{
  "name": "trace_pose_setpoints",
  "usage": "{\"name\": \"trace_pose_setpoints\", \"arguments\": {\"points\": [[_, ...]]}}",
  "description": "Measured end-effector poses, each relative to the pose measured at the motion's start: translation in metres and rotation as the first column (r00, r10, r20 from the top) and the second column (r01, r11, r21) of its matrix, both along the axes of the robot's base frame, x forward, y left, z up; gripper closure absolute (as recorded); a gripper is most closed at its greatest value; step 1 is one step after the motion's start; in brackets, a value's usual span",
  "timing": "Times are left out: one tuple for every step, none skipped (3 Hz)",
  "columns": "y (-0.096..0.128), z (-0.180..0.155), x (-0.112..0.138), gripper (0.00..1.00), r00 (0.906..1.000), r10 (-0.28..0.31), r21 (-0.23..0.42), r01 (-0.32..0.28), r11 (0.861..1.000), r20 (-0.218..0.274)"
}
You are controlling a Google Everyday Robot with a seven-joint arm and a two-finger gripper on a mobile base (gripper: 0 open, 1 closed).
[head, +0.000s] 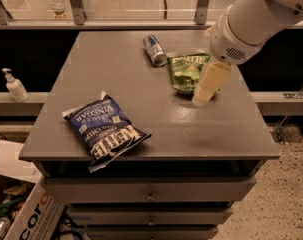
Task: Move redbull can near blue chip bag
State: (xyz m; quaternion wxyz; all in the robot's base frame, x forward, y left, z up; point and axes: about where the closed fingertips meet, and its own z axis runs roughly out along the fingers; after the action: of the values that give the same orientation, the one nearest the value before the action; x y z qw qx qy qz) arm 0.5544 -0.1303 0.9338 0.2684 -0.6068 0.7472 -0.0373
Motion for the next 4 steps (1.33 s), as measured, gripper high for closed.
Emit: {"name": "trace_pose_setpoints", "arguments": {"points": [[-0.003,-0.002,0.004,0.0,0.9997,-0.023,0.055,0.023,0.998,0.0],[0.005,-0.002,0.029,0.0,0.9985,-0.055,0.139,0.054,0.989,0.004],[0.017,-0.008,0.061,0.0,0.9953,-0.097,0.197,0.095,0.976,-0.004],[0.032,-0.023,0.096,0.0,0.9916,-0.129,0.253,0.128,0.959,-0.014]]}}
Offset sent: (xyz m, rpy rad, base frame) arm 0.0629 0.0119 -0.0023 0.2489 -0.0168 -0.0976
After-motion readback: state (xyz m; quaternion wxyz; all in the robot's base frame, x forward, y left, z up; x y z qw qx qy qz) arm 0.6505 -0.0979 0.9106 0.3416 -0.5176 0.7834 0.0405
